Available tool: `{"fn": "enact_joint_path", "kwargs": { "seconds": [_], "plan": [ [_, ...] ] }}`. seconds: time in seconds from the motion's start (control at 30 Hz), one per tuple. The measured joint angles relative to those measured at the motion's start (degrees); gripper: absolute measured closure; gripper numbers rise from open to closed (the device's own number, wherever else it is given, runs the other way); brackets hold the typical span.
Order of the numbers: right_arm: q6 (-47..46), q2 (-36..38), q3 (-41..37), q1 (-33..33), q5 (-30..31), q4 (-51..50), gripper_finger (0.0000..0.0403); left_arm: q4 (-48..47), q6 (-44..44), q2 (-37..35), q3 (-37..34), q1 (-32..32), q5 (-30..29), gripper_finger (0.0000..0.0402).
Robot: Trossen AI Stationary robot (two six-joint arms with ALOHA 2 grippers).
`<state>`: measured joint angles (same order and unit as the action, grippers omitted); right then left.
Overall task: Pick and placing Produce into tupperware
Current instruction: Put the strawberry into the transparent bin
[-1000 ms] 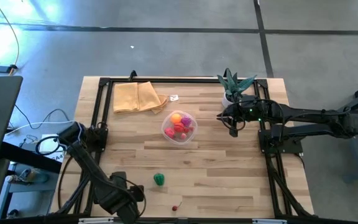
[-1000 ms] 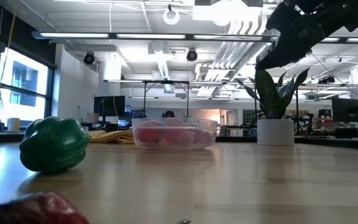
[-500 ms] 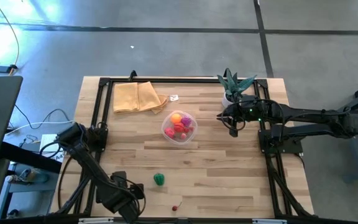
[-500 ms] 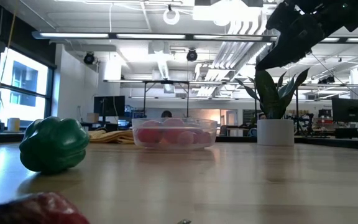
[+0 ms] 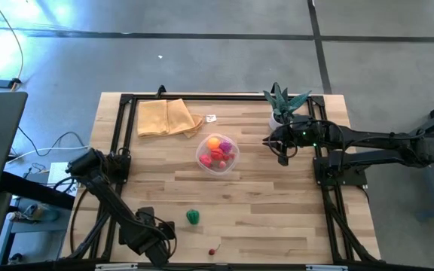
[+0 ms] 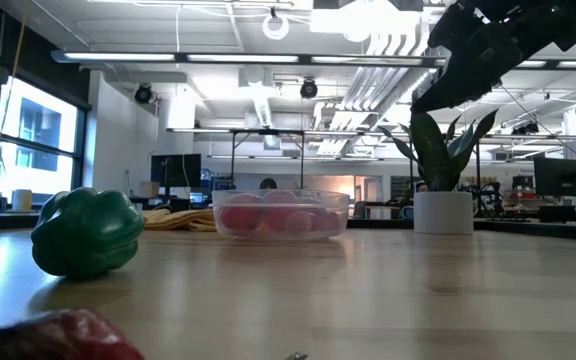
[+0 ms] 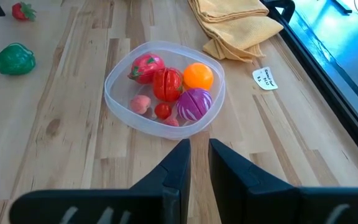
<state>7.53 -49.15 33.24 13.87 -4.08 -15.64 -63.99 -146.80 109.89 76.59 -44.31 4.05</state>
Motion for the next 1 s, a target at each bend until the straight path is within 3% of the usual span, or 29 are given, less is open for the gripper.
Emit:
{"fn": "enact_joint_path", "kwargs": {
  "seconds": [0.47, 1.0],
  "plan": [
    [0.01, 0.0, 0.02, 0.0, -0.01, 0.0, 0.0357, 4.59, 1.43, 0.0, -6.25, -1.62, -0.07, 0.0108],
    [0.01, 0.0, 0.01, 0.02, -0.02, 0.0, 0.0357, 5.62, 4.03, -0.04, -7.49, -1.46, -2.15, 0.0122]
  ]
}}
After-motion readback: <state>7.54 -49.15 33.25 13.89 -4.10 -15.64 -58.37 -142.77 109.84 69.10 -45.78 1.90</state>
